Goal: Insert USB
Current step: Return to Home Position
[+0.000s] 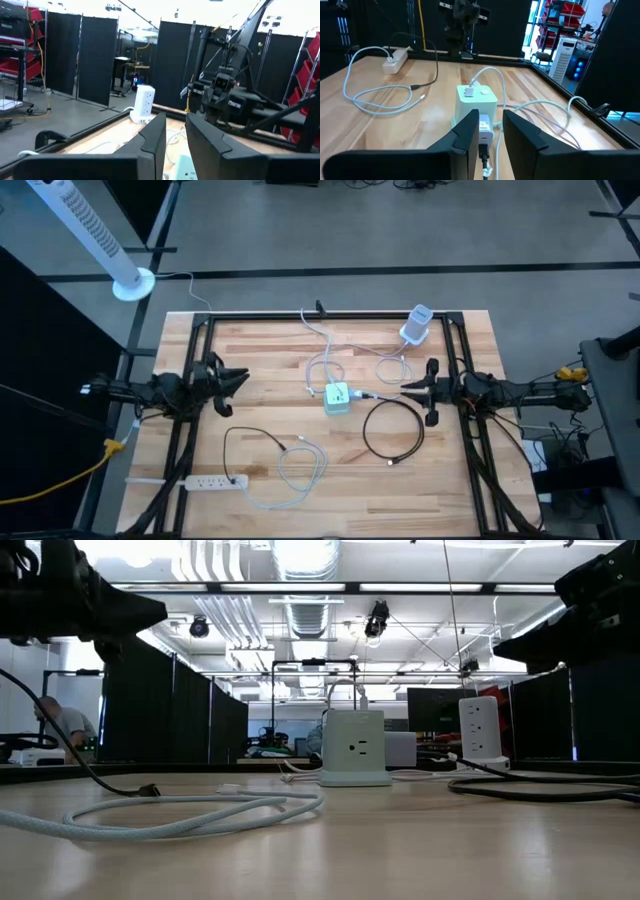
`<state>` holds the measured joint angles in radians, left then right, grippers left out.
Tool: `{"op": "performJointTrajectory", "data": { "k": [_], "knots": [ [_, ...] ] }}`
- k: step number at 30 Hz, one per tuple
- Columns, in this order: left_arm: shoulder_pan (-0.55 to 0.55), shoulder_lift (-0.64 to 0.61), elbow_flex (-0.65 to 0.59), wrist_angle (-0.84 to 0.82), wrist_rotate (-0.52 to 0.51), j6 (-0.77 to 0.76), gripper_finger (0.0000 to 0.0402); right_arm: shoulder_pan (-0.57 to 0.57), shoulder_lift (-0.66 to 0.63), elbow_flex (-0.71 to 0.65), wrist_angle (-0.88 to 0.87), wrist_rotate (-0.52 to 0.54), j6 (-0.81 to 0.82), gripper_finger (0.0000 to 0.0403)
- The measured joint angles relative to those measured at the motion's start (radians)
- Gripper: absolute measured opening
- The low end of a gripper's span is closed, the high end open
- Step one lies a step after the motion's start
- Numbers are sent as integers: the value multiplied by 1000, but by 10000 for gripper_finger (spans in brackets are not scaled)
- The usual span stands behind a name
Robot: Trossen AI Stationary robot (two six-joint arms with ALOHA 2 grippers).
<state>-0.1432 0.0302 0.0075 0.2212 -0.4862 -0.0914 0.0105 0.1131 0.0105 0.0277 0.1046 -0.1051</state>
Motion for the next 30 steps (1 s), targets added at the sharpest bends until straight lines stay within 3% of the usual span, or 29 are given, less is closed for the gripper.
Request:
{"op": "performJointTrajectory", "data": {
  "k": [5,8,30],
  "knots": [
    [0,12,0,-25,0,0,64,0,0,0,0,0,0,78],
    [-2,19,0,-158,-2,3,64,0,0,0,0,0,0,80],
    [-4,70,0,-150,-1,4,64,0,0,0,5,1,0,44]
  ]
}}
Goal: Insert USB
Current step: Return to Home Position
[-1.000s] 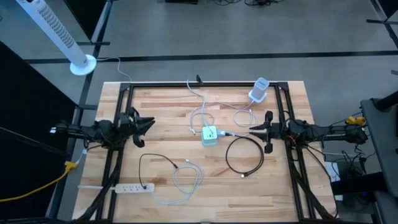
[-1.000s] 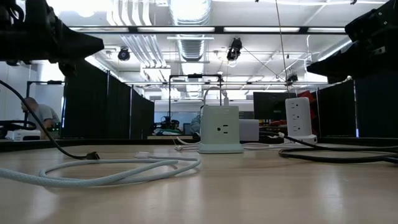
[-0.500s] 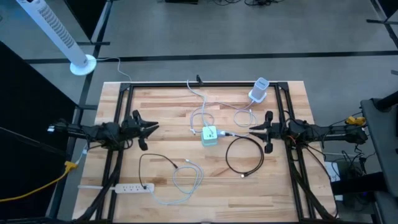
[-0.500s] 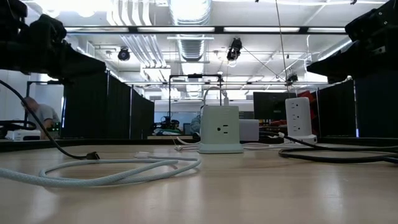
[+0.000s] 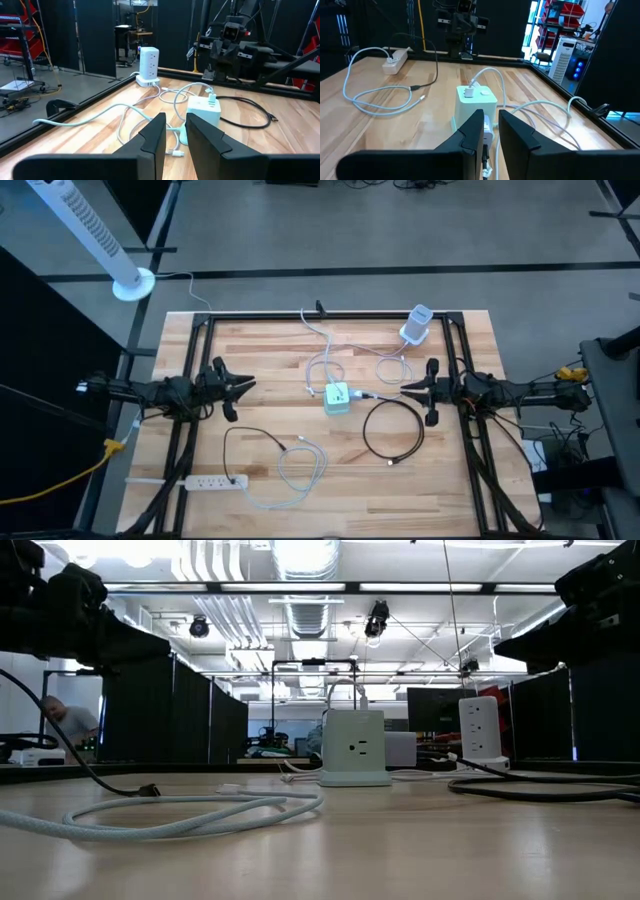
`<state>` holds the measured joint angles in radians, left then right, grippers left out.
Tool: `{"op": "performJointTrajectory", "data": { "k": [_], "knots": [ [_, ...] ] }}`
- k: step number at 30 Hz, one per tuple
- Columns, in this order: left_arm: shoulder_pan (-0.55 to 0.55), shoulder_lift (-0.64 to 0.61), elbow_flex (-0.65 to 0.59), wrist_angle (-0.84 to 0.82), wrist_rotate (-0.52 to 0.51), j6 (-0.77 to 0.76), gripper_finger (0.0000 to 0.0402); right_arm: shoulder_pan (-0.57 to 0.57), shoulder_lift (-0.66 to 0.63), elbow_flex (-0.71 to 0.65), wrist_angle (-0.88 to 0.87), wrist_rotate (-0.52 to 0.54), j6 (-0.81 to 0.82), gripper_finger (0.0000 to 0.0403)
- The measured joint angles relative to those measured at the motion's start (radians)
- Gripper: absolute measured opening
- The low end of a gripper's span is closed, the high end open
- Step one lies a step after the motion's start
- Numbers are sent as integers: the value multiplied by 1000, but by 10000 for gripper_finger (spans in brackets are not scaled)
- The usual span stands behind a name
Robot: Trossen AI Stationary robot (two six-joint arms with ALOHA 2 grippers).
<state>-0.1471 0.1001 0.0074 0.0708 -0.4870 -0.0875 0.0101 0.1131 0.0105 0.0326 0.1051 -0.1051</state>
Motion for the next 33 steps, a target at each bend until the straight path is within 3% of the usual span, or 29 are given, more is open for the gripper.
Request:
{"op": "performJointTrajectory", "data": {
  "k": [8,14,18,33],
  "knots": [
    [0,4,0,0,19,-5,64,0,0,0,1,0,0,62],
    [-1,-3,0,0,212,-58,64,0,0,0,1,0,0,73],
    [-1,-2,0,-1,283,-52,64,0,0,0,1,0,0,78],
    [-1,-1,0,-27,296,-52,64,0,0,0,1,0,0,59]
  ]
}}
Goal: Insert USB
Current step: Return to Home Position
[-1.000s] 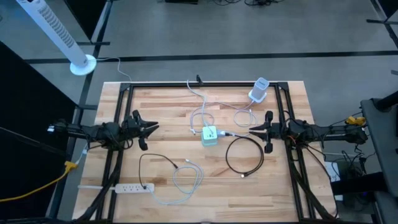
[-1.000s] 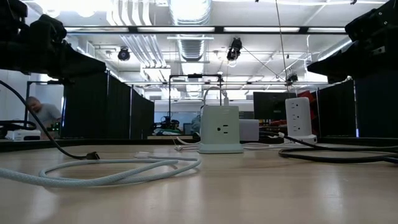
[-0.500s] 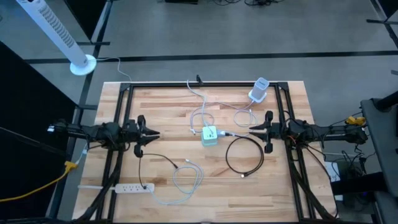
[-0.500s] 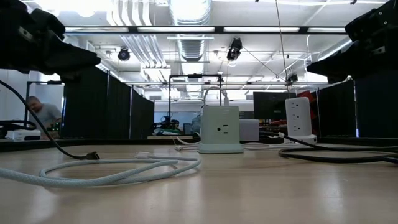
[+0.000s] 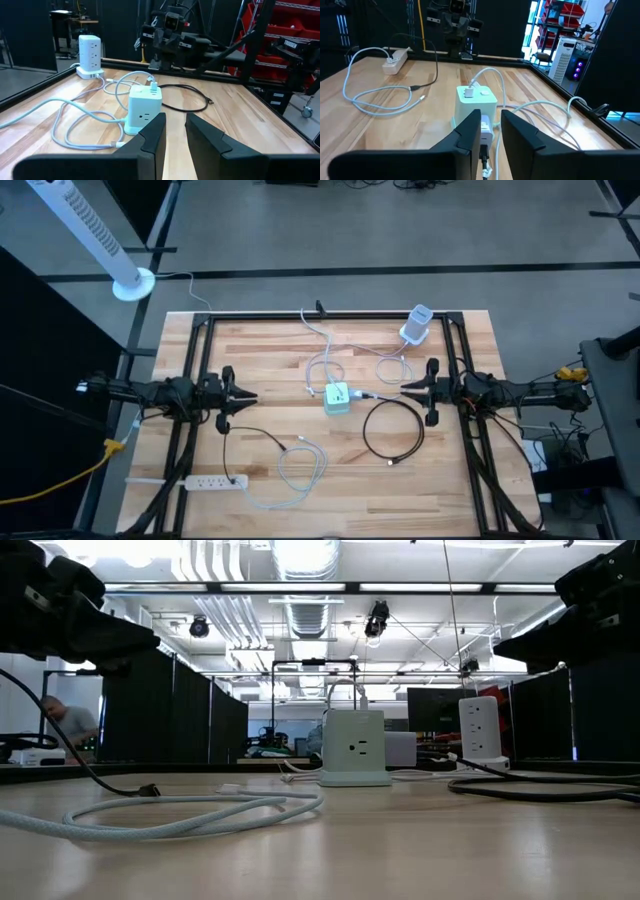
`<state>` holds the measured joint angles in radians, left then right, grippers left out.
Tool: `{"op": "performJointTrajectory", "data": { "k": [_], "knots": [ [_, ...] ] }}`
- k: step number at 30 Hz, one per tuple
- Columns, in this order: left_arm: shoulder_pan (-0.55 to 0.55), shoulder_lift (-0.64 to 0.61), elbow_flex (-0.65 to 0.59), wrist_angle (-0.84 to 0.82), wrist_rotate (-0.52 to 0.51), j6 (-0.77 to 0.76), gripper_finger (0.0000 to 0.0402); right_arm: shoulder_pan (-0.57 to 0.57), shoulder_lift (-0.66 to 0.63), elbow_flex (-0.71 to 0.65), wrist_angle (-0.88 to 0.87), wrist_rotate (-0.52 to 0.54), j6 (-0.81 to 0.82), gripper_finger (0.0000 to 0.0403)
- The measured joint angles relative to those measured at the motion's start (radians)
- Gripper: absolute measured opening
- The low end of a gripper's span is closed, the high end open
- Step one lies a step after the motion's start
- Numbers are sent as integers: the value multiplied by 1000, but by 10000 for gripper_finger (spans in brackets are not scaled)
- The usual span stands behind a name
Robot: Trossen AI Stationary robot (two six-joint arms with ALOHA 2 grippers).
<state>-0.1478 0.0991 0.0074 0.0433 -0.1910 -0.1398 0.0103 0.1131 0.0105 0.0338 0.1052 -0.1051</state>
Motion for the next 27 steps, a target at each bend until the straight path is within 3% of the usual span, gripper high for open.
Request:
{"op": "performJointTrajectory", "data": {
  "k": [10,27],
  "knots": [
    [0,0,0,0,0,0,64,0,0,0,0,0,0,44],
    [0,1,0,0,0,0,64,0,0,0,0,0,0,76]
  ]
}}
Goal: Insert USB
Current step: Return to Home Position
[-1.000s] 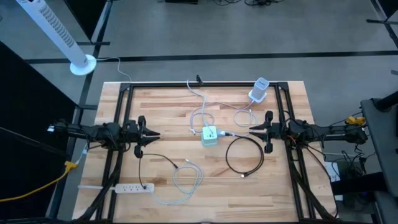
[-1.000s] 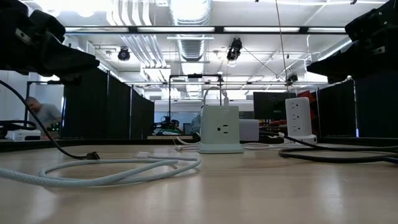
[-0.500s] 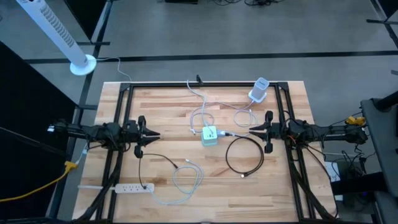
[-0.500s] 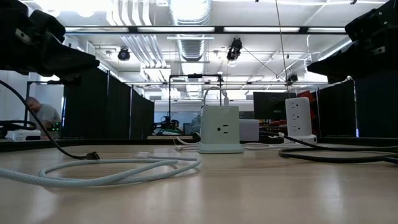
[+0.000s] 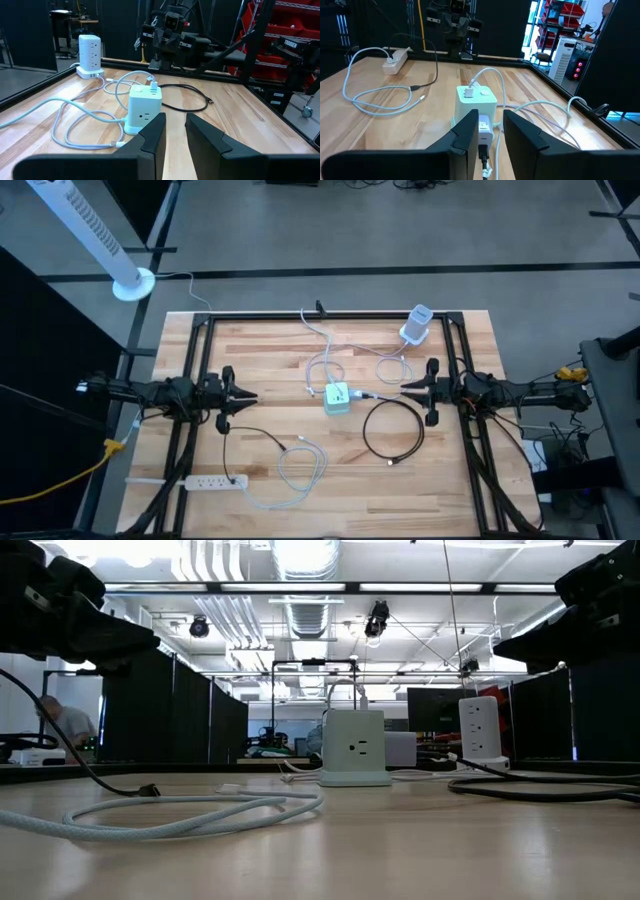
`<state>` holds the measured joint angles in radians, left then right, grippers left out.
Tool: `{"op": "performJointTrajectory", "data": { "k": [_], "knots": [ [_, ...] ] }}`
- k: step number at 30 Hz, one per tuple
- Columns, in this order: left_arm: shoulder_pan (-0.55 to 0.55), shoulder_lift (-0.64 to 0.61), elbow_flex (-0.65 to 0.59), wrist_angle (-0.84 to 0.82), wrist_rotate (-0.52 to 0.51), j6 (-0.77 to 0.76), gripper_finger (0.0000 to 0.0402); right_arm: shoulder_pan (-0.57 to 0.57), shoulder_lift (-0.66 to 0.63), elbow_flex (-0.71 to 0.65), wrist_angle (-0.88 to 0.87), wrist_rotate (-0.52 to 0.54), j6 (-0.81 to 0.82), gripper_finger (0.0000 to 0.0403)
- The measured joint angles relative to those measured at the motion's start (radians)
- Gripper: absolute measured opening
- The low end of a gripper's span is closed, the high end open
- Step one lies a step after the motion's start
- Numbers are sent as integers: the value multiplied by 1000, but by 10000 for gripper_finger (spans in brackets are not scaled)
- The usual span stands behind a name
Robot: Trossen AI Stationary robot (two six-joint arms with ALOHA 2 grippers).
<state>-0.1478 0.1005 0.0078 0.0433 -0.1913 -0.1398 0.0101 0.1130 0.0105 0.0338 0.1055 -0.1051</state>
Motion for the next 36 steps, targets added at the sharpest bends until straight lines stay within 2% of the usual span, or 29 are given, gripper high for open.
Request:
{"op": "performJointTrajectory", "data": {
  "k": [11,29,36],
  "knots": [
    [0,0,0,0,0,0,64,0,0,0,0,0,0,82],
    [0,0,0,0,0,0,64,0,0,0,0,0,0,44],
    [0,0,0,0,0,0,64,0,0,0,0,0,0,52]
  ]
}}
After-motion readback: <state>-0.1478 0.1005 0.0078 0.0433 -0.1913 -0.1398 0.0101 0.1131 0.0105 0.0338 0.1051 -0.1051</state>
